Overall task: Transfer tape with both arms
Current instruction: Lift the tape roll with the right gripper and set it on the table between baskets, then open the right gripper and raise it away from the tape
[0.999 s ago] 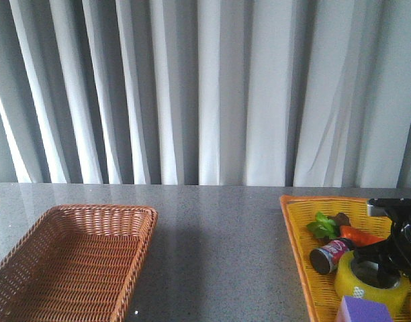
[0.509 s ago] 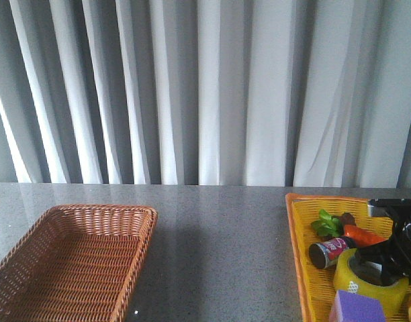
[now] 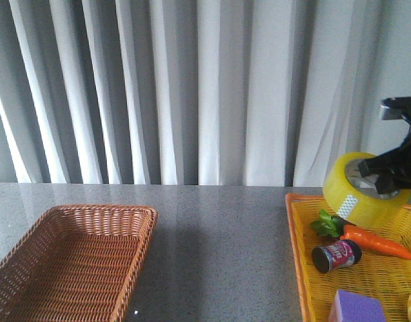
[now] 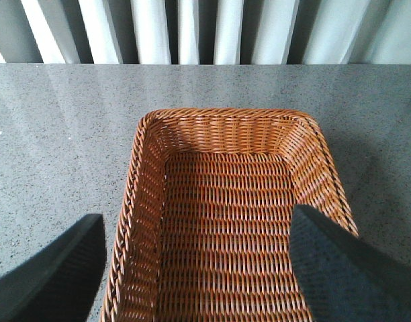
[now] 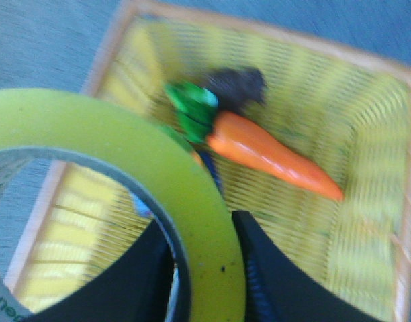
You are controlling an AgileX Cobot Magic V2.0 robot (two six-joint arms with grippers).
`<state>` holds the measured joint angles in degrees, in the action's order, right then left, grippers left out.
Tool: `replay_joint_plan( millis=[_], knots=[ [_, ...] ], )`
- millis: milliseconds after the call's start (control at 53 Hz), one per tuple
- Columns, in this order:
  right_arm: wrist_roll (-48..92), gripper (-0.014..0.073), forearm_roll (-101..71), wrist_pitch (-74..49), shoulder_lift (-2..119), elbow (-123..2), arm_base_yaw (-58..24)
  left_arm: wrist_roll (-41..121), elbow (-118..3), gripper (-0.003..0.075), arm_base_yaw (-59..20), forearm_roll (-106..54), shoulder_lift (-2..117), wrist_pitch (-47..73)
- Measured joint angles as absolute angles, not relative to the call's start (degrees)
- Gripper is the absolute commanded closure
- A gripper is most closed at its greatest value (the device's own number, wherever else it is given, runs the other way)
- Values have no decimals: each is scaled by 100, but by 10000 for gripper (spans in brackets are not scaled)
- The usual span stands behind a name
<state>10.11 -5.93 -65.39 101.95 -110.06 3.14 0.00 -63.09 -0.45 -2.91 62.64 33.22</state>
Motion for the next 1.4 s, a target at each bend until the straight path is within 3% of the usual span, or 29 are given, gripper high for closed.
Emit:
replay_joint_plan(
  millis=[321,452,1093,1225,1395],
  knots=[
    [954,484,-96,-6476,10718,-11517,-1909,0,-6309,185,-45,-291,6264,3322],
    [481,481,329,-6458,11253,-11658,-2435,0,-6309,185,-45,-291,6264,3333],
    [44,447,599,-6426,12921,-11706,-2510,0,-6309,185,-45,-291,6264,3357],
    [44,377,579,-6379,12928,-11755,-2510,0,-6309,185,-45,-291,6264,3357],
    [188,216,555,-6465,12929,-12028,-2510,0,-6309,185,-45,-291,6264,3357]
  ],
)
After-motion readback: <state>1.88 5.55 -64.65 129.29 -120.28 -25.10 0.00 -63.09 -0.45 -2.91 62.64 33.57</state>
